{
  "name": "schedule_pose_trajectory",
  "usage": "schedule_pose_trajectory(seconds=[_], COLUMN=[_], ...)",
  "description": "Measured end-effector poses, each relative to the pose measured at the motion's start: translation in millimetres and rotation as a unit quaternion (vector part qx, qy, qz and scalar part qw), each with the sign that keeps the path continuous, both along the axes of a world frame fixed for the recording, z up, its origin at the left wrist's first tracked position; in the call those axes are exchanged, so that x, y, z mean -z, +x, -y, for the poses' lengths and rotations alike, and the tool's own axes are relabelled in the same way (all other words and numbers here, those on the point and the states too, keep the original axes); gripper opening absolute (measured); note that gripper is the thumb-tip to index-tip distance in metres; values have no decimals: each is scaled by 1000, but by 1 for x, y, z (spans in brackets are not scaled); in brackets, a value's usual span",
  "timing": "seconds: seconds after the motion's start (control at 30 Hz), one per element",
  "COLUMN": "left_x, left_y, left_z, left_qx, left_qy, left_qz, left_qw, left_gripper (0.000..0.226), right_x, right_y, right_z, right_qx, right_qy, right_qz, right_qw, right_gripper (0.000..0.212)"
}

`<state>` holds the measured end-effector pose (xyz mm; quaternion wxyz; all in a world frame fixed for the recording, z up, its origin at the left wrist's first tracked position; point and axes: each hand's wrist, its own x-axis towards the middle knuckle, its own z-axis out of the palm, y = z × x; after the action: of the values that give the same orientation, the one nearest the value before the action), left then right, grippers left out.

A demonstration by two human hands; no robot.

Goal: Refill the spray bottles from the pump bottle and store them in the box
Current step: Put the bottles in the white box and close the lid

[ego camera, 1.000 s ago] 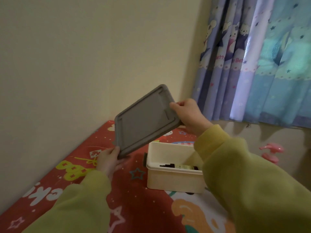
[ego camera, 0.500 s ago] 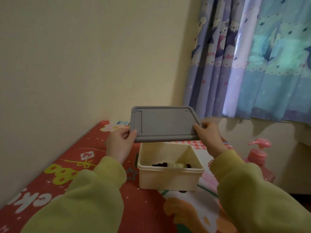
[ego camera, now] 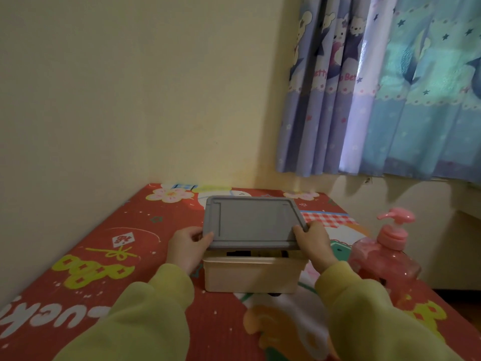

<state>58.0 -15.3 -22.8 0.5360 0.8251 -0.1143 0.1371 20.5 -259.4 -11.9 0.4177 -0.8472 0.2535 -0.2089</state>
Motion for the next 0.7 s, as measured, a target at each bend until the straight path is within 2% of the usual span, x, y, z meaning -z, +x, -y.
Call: schedule_pose_trajectory(seconds=[0.07,0.17,0.47,0.7], left_x=[6,12,23,26], left_y=[4,7,14,18], left_z=[2,4,3,6], left_qx=[-6,-16,-12,-29], left_qy=[13,21,19,39], left_qz=[-6,-2,-35,-35], left_qw=[1000,1000,999,998], left_gripper=[7,21,22,25], right_x=[5,12,28,32], right_y=[1,2,1,-1], right_z=[1,2,1,-1], right_qx=[4,0,-16,-21], right_qy=[-11,-19,1,5], right_qz=[-26,-42,-48,-33], right_qw=[1000,999,999,999], right_gripper=[27,25,26,17])
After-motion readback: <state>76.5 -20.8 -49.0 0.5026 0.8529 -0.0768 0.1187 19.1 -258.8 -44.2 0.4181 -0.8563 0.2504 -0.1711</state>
